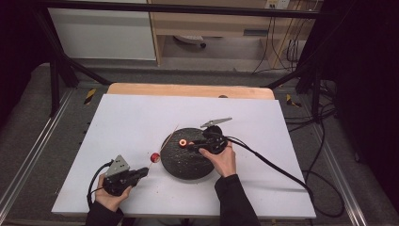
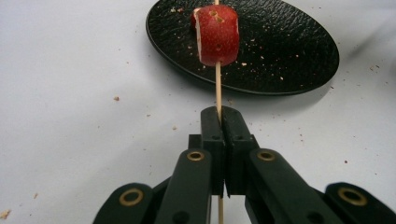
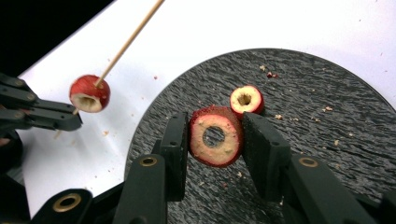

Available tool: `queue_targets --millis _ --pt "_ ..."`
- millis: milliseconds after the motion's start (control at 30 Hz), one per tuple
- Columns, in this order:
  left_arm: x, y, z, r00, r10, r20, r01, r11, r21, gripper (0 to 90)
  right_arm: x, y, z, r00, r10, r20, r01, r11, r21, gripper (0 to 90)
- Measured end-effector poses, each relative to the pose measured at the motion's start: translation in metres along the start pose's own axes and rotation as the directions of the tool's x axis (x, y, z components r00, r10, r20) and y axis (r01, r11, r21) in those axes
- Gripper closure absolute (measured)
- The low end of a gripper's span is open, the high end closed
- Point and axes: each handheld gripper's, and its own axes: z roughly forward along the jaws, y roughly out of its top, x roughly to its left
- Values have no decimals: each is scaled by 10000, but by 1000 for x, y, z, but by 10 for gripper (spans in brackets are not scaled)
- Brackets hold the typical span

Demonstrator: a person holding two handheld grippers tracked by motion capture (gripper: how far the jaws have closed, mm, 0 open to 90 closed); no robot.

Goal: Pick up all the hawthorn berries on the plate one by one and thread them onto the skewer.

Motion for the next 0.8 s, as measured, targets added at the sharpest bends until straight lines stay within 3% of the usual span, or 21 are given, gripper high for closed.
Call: queue_targets --millis 167,300,467,667,800 --pt "0 0 0 10000 3 -4 -3 10000 -21 884 1 -8 -6 9988 360 -334 -390 9947 -948 629" --pt "-1 0 0 10000 24 7 -24 10000 -35 884 1 -16 -8 9959 715 -557 -803 9812 -1755 630" --pt "-3 0 0 10000 41 13 -41 10000 -86 884 -1 -22 -10 9888 1247 -815 -1422 9531 -2671 630" --pt "-5 0 0 10000 21 19 -21 9999 -142 884 -1 -29 -8 9812 1672 -968 -1901 9243 -3309 630" --pt "-6 -1 1 10000 13 21 -12 9999 -165 884 -2 -33 -6 9734 1994 -1127 -2275 8990 -3743 630"
